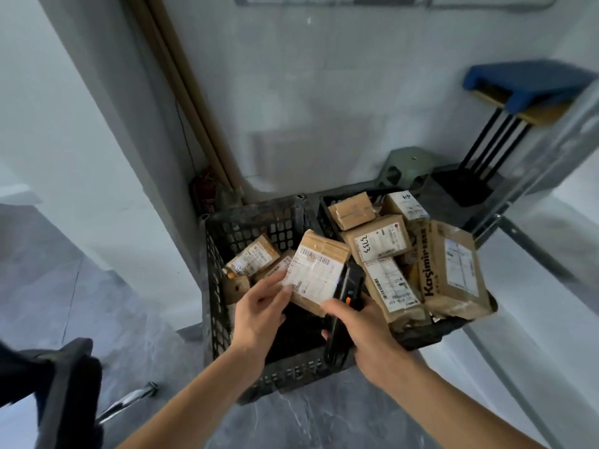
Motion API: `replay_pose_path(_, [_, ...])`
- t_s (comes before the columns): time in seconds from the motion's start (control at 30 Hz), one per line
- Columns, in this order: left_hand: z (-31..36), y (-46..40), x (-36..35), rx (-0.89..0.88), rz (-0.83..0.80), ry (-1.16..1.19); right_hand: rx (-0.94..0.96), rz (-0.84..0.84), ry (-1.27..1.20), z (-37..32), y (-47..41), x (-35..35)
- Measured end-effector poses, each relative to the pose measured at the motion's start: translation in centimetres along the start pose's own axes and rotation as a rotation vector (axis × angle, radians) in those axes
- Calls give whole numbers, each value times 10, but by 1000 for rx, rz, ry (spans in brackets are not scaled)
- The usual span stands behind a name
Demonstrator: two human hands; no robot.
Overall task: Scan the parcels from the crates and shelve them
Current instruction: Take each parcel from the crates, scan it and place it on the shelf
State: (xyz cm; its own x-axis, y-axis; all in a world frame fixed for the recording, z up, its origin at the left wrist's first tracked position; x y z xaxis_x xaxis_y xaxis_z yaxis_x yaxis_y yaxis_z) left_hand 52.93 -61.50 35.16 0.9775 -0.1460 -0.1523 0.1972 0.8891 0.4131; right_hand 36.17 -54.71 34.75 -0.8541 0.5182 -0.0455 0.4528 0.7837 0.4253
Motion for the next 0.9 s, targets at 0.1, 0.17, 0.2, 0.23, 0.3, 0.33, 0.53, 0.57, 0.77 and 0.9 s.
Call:
replay_pose_path(0.1, [-12,21,-19,62,-78,41,8,42,-23,6,18,19])
replay_pose_path(0.17, [-18,36,-28,52,-95,70,22,41,-24,9,32,32])
replay_pose_path(0.2, [-20,44,-32,44,-90,82,26,36,-18,10,40,40])
replay_pose_path(0.23, [-23,51,-36,38,-80,89,30,27,-6,11,49,49])
replay_pose_path(0.3, [-27,65,-42,35,-56,72,42,21,32,11,63,69])
replay_pose_path(0.33, [-28,71,-45,28,-48,52,56,30,50,10,69,81])
replay_pose_path(0.53, [-33,110,-58,7,-38,-6,207,115,84,-20,104,147])
replay_pose_path(0.57, [-35,117,-62,8,-40,-20,217,109,102,-23,109,154])
replay_pose_path(0.77, [-46,146,-74,-16,27,-94,219,35,237,-13,145,184])
replay_pose_path(0.9, [-51,167,-83,-82,35,-182,182,40,280,2,164,200])
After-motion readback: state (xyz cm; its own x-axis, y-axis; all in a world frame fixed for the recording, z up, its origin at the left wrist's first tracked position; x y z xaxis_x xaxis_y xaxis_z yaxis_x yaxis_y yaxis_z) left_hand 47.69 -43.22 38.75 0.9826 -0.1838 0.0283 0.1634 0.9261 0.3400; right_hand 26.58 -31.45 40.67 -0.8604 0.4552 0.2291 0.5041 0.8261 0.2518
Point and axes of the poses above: each hand's wrist, its own y-axis away from the middle knuckle, its own x-axis out of the back of the hand, z = x × y, the point moved 6 cm from there along -y, towards the middle knuckle, and after that the axes turned 4 degrees about x, right-handed, at the moved point
